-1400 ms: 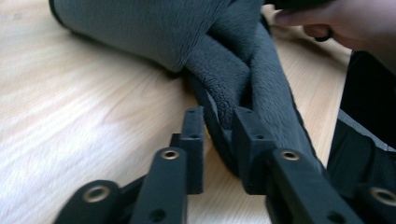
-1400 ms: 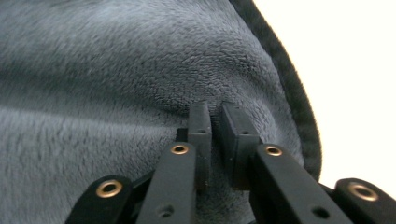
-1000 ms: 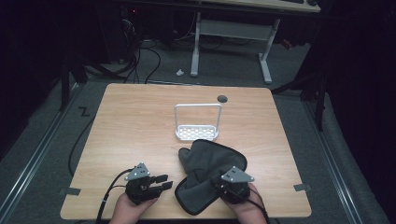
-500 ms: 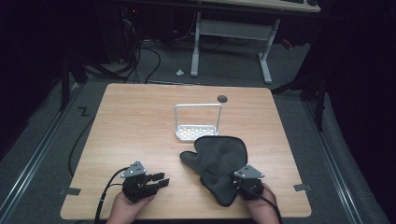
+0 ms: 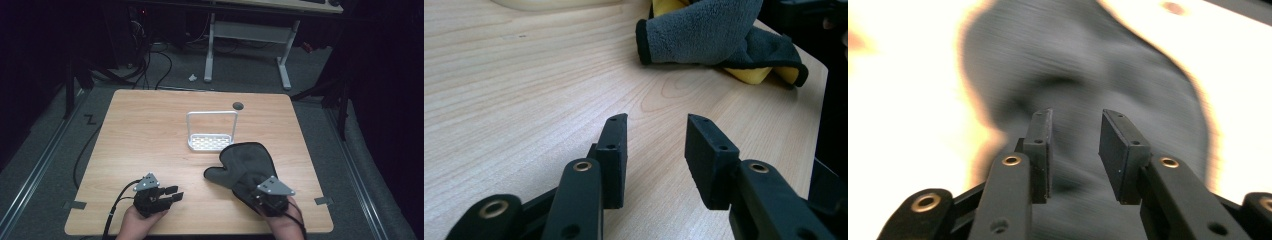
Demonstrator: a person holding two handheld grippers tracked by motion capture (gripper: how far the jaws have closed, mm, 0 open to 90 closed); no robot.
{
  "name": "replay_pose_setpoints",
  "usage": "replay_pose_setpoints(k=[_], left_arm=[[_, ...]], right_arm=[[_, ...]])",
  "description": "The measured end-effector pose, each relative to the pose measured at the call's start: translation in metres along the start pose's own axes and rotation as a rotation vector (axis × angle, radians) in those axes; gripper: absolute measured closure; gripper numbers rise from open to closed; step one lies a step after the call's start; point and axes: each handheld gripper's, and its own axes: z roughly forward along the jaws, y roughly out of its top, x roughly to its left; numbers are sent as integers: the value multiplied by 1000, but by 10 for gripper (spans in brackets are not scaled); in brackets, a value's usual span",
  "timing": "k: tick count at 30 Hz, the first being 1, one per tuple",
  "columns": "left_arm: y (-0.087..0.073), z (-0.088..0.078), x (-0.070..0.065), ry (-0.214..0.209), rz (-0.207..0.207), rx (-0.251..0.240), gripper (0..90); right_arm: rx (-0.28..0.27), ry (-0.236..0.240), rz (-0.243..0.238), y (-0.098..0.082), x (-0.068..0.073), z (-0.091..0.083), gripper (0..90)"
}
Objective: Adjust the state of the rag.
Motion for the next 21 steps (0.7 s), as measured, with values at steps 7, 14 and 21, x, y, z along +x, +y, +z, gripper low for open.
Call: replay_pose_setpoints(k=[7,14,21], left_arm=[[-1,0,-1,-8,1,2,612],[-1,0,0,-7,-3,3,611],[-1,-1,0,-9,-10,-1,612]], right_arm=[[183,8,-126,-6,32,48,674],[144,-2,-119,0,27,41,854],[-108,-43,-25,29,5,-13,853]])
